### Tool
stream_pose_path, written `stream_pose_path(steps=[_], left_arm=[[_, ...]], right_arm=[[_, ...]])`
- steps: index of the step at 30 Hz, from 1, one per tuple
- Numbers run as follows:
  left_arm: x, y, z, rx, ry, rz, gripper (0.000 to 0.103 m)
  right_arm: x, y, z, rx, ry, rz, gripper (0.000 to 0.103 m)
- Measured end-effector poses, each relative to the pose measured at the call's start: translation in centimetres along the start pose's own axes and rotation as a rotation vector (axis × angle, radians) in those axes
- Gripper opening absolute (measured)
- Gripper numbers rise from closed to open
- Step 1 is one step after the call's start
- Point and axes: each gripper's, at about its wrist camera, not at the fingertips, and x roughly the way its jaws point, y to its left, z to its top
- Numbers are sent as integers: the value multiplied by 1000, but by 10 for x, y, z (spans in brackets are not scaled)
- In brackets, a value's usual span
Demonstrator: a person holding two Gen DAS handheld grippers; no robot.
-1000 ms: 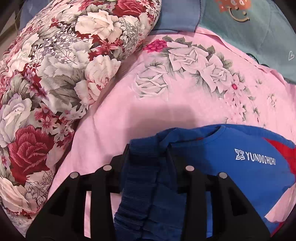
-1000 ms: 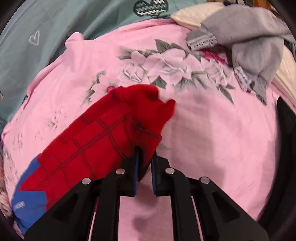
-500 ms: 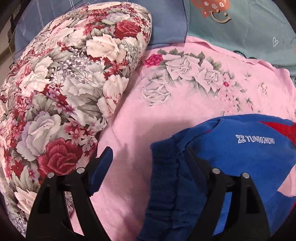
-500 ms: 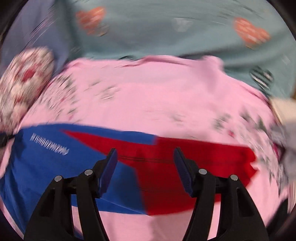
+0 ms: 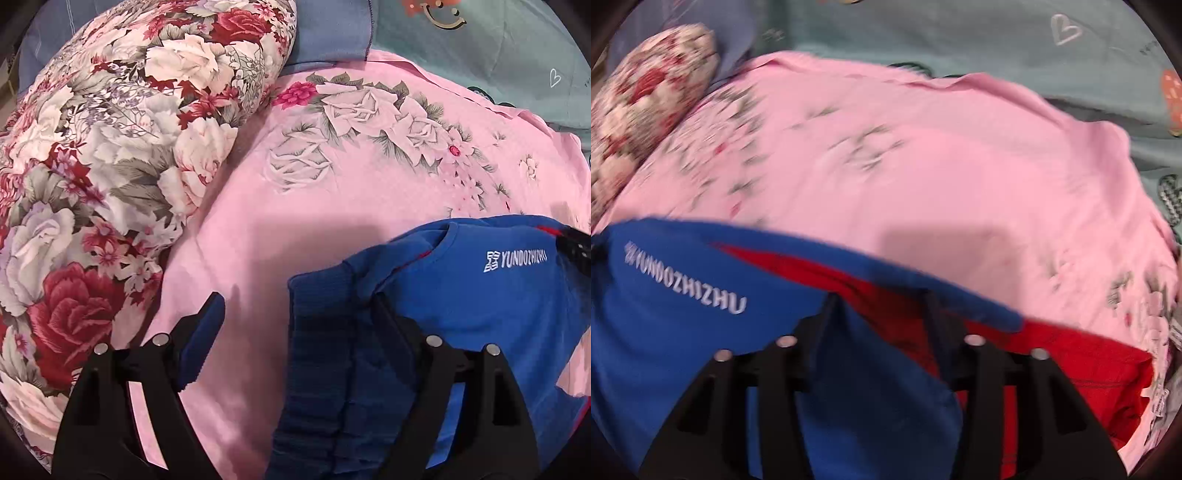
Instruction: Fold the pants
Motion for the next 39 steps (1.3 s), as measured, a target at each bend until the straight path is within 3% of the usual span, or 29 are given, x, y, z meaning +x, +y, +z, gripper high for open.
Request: stream_pose_path(steps=[4,9,12,15,17,18,19,21,23,26,28,29,30,32,33,35,36,37,39], left_arm=[[-5,-7,4,66,-21,38,84],[-16,-8,11,144,-95,71,88],[-9,-5,16,133,-76,66,89],[-2,-3,18,119,-58,54,90],[2,-6,18,132,-58,77,90],[6,-7,19,135,-59,90,91],[8,-8,20,131,-56,98,91],[8,-8,22,122,-45,100,91],[-3,-6,22,132,-67,77,91],[-21,0,17,144,-116,50,91],[-25,4,16,122,-122,38,91],[-24,7,16,102,-117,27,91],[-23,9,16,88,-111,17,91],[-18,12,14,64,-90,2,91],[-14,13,14,53,-76,-4,91],[-13,15,13,36,-70,-18,91],[-14,15,12,35,-73,-18,91],[-16,16,12,40,-81,-16,91],[-22,14,11,75,-122,-18,91]], right_arm=[[-6,-1,8,40,-28,-47,60],[-35,1,14,-44,-74,-58,63],[-20,5,22,-91,-33,-70,63],[1,14,21,-140,30,12,62],[10,17,18,-193,9,-64,64],[12,12,20,-179,-13,-114,72],[13,3,23,-125,-31,-137,73],[7,-10,27,-58,-65,-263,73],[-12,-30,21,3,-92,-160,73],[-39,-68,0,73,-76,-109,71],[-46,-98,-23,148,-17,19,62],[-44,-111,-36,183,31,48,54],[-40,-118,-47,199,64,52,54],[-27,-139,-68,214,132,-43,53],[-26,-148,-73,238,109,-76,57],[-32,-186,-83,413,50,-232,59],[-35,-200,-89,506,37,-237,50],[-39,-204,-91,565,17,-200,50],[-55,-186,-84,513,-53,-185,50]])
